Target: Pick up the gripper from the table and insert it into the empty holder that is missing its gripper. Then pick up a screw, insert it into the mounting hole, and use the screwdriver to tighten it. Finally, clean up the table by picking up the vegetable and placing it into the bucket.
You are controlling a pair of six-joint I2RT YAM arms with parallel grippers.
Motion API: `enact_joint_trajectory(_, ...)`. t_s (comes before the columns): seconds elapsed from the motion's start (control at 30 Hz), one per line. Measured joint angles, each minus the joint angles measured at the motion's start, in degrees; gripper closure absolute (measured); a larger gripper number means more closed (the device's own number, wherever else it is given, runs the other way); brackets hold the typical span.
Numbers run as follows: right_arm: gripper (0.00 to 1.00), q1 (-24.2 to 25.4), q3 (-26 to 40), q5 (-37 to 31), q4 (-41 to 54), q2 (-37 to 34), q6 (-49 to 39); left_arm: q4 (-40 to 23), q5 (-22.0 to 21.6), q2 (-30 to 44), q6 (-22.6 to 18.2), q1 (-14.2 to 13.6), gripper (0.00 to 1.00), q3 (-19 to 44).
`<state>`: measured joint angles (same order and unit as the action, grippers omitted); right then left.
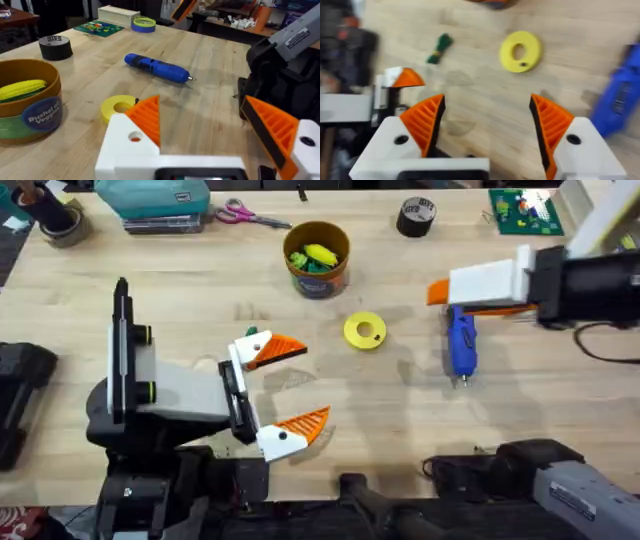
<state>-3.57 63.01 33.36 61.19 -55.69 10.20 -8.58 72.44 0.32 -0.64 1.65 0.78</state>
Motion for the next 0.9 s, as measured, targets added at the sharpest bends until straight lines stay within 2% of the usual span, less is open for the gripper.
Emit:
enact_joint_trajectory(0.2, 0.004, -1.7, 2.4, -11.0, 5.0, 2.1, -1.7, 0.0, 0.0, 0.0, 0.0, 0.0, 0.015, 0.0)
enact_joint_trajectory(0.5, 0.004, -12.5, 3.7, -23.9, 9.9, 1.8, -1.5, 0.0, 0.0, 0.0, 0.0, 0.0, 0.015, 0.0)
enact_joint_trajectory(0.7, 0.004, -17.6, 3.8, -29.4, 10.9, -1.2, -1.0, 0.0, 0.0, 0.0, 0.0, 0.0, 0.016, 0.0)
enact_joint_trajectory(0.9, 0.004, -19.4, 4.4, -30.6, 9.7, -5.1, -0.8, 0.0, 0.0, 0.0, 0.0, 0.0, 0.015, 0.0)
